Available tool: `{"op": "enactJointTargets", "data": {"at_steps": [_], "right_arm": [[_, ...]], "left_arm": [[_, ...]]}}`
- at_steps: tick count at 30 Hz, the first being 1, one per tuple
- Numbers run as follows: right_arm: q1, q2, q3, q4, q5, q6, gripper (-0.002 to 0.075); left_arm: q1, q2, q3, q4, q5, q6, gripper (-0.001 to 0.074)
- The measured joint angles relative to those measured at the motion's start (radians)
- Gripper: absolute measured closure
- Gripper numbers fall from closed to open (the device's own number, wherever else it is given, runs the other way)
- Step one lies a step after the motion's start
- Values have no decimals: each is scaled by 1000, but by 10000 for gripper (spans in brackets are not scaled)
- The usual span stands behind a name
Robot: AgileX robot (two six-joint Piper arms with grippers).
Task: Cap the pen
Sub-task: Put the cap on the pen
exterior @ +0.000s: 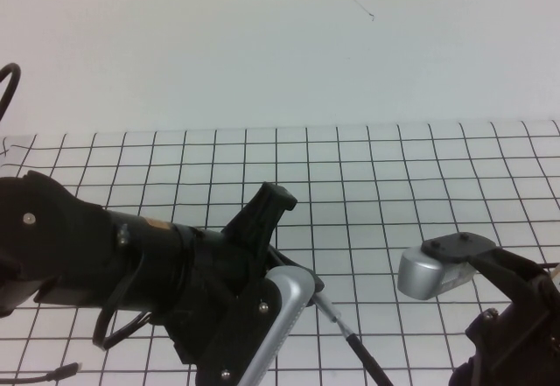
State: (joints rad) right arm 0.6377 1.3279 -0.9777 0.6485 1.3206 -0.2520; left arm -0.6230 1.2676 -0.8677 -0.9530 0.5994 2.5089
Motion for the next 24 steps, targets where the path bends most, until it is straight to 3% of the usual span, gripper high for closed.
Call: {"op": "enactJointTargets", "data": {"at_steps": [10, 18, 24], "right_arm": [[0, 47, 0, 31, 0, -21, 729], [0, 45, 0, 32, 0, -21, 729], [0, 45, 0, 32, 0, -21, 729]], "left_arm": [[-10, 0, 0, -6, 56, 12, 688], [-21, 0, 0, 13, -80, -7, 688], [-21, 14, 0, 78, -78, -97, 688]]}}
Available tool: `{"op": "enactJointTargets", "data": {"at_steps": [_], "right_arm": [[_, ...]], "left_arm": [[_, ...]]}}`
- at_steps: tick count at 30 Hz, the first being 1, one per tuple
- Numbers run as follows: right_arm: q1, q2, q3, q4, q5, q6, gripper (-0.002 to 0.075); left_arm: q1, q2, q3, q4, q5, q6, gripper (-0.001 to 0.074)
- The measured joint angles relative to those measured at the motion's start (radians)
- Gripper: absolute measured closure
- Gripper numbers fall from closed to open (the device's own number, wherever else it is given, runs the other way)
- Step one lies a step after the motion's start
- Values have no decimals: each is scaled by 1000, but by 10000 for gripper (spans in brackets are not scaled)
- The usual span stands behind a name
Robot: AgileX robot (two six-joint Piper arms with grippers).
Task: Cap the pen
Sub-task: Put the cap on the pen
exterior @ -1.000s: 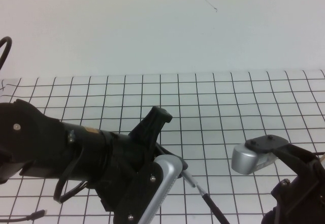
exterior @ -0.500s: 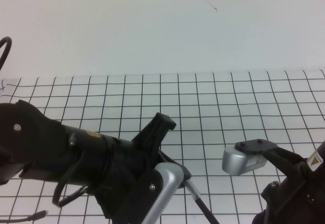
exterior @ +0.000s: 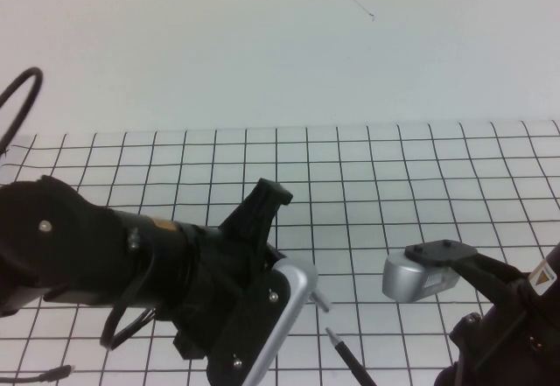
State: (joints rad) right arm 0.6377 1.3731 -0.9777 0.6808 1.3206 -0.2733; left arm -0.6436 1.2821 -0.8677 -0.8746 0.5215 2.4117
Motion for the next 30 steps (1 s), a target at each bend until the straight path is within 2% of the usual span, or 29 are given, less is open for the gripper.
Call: {"op": "enactJointTargets", "data": {"at_steps": [10, 30], "right_arm": [[0, 0, 0, -46, 0, 2, 729], [0, 2, 2, -46, -2, -23, 729]], "left_arm": [[0, 20, 0, 57, 76, -48, 688], [0, 22, 2, 2, 20, -21, 688]]}}
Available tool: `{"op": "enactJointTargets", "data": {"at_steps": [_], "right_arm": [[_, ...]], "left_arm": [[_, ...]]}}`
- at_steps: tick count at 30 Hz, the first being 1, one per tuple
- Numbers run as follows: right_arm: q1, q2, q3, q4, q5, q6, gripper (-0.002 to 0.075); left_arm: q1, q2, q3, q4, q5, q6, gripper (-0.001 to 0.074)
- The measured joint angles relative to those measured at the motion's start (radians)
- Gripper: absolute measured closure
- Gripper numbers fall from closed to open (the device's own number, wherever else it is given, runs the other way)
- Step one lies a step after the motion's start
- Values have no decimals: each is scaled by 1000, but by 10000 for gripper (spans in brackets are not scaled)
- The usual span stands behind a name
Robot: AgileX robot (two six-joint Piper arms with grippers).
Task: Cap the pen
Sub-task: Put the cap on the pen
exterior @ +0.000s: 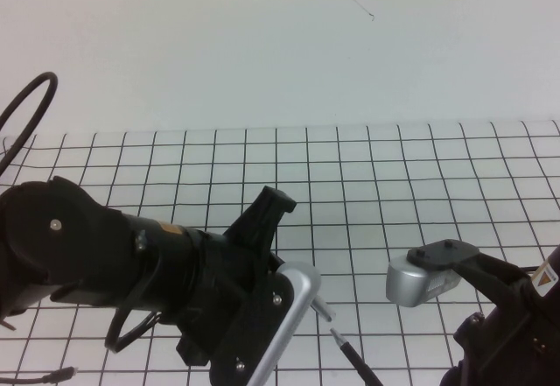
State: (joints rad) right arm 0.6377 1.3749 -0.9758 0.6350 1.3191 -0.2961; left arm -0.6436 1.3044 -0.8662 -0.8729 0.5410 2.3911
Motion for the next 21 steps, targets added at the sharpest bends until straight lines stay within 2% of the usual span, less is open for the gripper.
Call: {"op": "enactJointTargets", "data": {"at_steps": [21], "right_arm": [[0, 0, 0, -17, -3, 0, 729]], "left_arm": [[0, 0, 0, -13, 63, 73, 688]]}}
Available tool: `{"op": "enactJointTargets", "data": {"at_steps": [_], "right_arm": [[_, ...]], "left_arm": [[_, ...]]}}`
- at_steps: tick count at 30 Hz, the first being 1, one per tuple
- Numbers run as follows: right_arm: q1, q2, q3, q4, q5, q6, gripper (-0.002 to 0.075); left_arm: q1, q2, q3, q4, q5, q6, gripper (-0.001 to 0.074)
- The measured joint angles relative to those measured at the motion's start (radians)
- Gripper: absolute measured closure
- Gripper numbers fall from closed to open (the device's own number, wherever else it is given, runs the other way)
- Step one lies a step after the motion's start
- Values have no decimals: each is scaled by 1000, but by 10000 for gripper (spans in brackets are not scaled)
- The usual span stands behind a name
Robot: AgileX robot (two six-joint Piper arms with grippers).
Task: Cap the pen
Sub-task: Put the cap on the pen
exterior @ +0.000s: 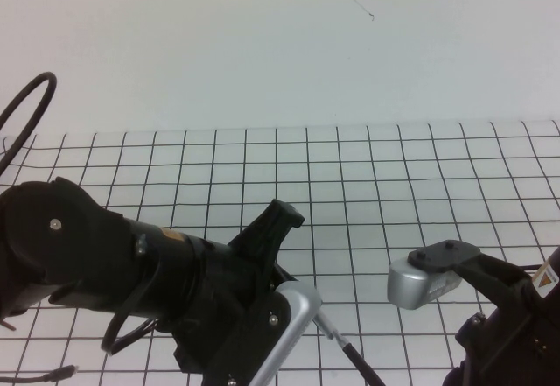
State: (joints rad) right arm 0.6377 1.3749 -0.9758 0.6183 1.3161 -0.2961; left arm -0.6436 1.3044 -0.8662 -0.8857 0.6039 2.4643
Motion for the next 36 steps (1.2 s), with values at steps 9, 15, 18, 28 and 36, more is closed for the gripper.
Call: {"op": "enactJointTargets", "data": {"at_steps": [9, 15, 18, 28, 36], "right_arm": [[0, 0, -2, 2, -18, 0, 729], [0, 0, -2, 2, -18, 0, 729], [0, 0, -2, 2, -26, 0, 729], [0, 0, -2, -4, -54, 0, 729], [0, 0, -2, -4, -106, 0, 729]], "left_arm": [[-83, 0, 0, 16, -82, 25, 688], [-117, 0, 0, 41, -116, 25, 688], [-117, 0, 0, 49, -113, 25, 688], [-172, 0, 0, 69, -105, 16, 688], [-206, 0, 0, 71, -93, -12, 689]]}}
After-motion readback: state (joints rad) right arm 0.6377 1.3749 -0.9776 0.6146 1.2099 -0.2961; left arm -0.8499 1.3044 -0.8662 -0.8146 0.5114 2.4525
